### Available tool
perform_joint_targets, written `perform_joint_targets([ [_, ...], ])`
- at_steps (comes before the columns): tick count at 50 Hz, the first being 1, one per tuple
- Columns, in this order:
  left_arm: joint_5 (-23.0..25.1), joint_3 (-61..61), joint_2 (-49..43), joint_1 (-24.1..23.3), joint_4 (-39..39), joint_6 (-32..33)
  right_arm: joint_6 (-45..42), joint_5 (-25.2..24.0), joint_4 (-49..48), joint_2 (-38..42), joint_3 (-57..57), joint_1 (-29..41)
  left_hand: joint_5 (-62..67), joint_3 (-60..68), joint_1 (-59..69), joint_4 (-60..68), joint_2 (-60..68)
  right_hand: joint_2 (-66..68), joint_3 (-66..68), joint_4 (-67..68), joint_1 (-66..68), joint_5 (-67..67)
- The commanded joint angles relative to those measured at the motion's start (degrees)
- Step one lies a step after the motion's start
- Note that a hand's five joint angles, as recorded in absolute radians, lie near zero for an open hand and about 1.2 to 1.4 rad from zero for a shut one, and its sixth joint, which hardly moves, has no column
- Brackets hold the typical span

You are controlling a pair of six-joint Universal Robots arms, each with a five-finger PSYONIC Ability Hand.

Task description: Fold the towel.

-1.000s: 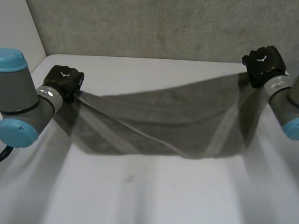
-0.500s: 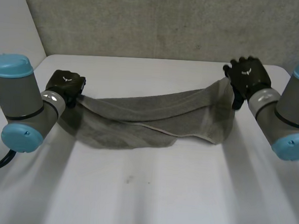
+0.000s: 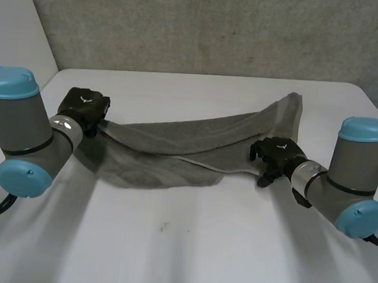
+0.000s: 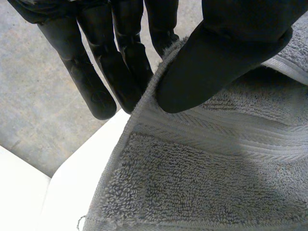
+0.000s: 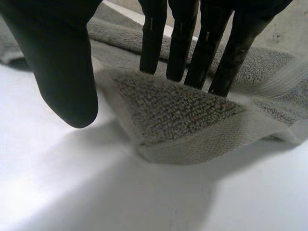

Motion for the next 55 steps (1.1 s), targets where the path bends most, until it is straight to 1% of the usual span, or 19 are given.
perform_joint_targets([
  [1, 0.1, -0.4, 0.0, 0.0, 0.1, 0.0, -0.3, 0.4, -1.4, 3.2, -3.1, 0.0, 10.5, 10.3, 11.8, 10.2, 10.2, 33.6, 33.5, 33.6, 38.7, 34.9],
  [2, 0.1, -0.5, 0.0, 0.0, 0.1, 0.0, -0.3, 0.5, -1.5, 2.9, -3.2, -0.1, 10.5, 10.3, 11.8, 10.2, 10.2, 45.2, 45.1, 45.2, 50.3, 46.5],
  [6, 0.1, -0.5, 0.0, 0.0, 0.0, 0.2, 0.0, 0.9, -1.8, 0.7, -3.0, -0.3, 10.5, 10.3, 11.8, 10.2, 10.2, 45.3, 45.2, 45.3, 50.4, 46.6],
  [13, -0.1, -1.1, 3.5, -0.4, -0.5, 0.8, -1.0, 0.6, 0.3, -13.2, -1.0, -0.8, 10.5, 10.3, 11.8, 10.2, 10.2, 45.3, 45.2, 45.3, 50.4, 46.6],
  [16, -0.1, -1.5, 5.2, -0.4, -0.6, 0.8, -1.2, 0.1, 3.2, -15.2, -1.2, -1.0, 10.5, 10.3, 11.8, 10.2, 10.2, 45.3, 45.2, 45.3, 50.4, 46.6],
  [18, -0.1, -2.3, 9.6, -0.4, -1.9, 0.8, -5.3, -0.3, 11.7, -19.2, -2.3, -3.5, 10.5, 10.3, 11.8, 10.2, 10.2, 45.3, 45.2, 45.3, 50.4, 46.6],
  [19, -0.1, -2.3, 9.6, -0.4, -1.9, 0.8, -5.3, -0.3, 11.8, -19.2, -2.3, -3.5, 10.5, 10.3, 11.8, 10.2, 10.2, 45.3, 45.2, 45.3, 50.4, 46.6],
  [21, -0.1, -3.2, 14.5, -0.6, -4.5, 0.9, -13.2, -0.6, 19.1, -23.3, -3.1, -7.7, 10.5, 10.3, 11.8, 10.2, 10.2, 45.3, 45.2, 45.3, 50.4, 46.6],
  [24, 0.0, -3.4, 17.0, -0.7, -5.8, 1.0, -17.0, -0.6, 21.9, -25.1, -3.5, -9.2, 10.5, 10.3, 11.8, 10.2, 10.2, 45.3, 45.2, 45.3, 50.4, 46.6],
  [26, 0.0, -3.2, 22.9, -1.3, -7.9, 2.1, -21.5, 0.0, 25.4, -30.5, -6.2, -10.1, 10.5, 10.3, 11.8, 10.2, 10.2, 45.3, 45.2, 45.3, 50.4, 46.6],
  [27, 0.0, -3.2, 22.9, -1.3, -7.9, 2.2, -21.5, 0.0, 25.4, -30.5, -6.3, -10.1, 10.5, 10.3, 11.8, 10.2, 10.2, 45.3, 45.2, 45.3, 50.4, 46.6],
  [29, 0.3, -2.6, 28.5, -1.7, -8.8, 4.4, -21.6, 0.1, 26.5, -36.3, -9.9, -10.3, 10.5, 10.3, 11.8, 10.2, 10.2, 45.3, 45.2, 45.3, 50.4, 46.6],
  [34, 0.5, -1.2, 32.6, -1.7, -9.5, 9.4, -21.6, -0.1, 28.4, -40.4, -14.8, -11.6, 10.5, 10.3, 11.8, 10.2, 10.2, 45.3, 45.2, 45.3, 50.4, 46.6],
  [38, 0.5, -0.8, 32.1, -1.8, -11.5, 12.1, -22.3, -0.7, 32.1, -39.5, -16.4, -12.6, 10.5, 10.3, 11.8, 10.2, 10.2, 45.3, 45.2, 45.3, 50.4, 46.6],
  [41, 0.5, -0.8, 29.2, -2.0, -14.4, 14.3, -24.3, -1.3, 35.4, -35.3, -16.6, -13.6, 10.5, 10.3, 11.8, 10.2, 10.2, 45.3, 45.2, 45.3, 50.4, 46.6],
  [43, 0.5, -0.7, 24.3, -2.4, -17.3, 15.9, -27.2, -1.6, 36.9, -29.9, -16.0, -13.2, 10.5, 10.3, 11.8, 10.2, 10.2, 45.3, 45.2, 45.3, 50.4, 46.6],
  [46, 0.5, -0.7, 21.7, -2.9, -18.6, 16.5, -28.5, -0.9, 37.1, -27.4, -15.9, -12.8, 10.5, 10.3, 11.8, 10.2, 10.2, 45.3, 45.2, 45.3, 50.4, 46.6],
  [48, 0.5, -0.2, 15.7, -3.4, -19.9, 16.7, -30.6, -0.3, 37.2, -23.0, -15.8, -11.7, 10.5, 10.3, 11.8, 10.2, 10.2, 45.3, 45.2, 45.3, 50.4, 46.6],
  [55, 0.0, 5.6, 4.4, -3.6, -19.9, 16.9, -32.5, 2.0, 36.4, -13.3, -19.1, -7.4, 10.5, 10.3, 11.8, 10.2, 10.2, 45.3, 45.2, 45.3, 50.4, 46.6],
])
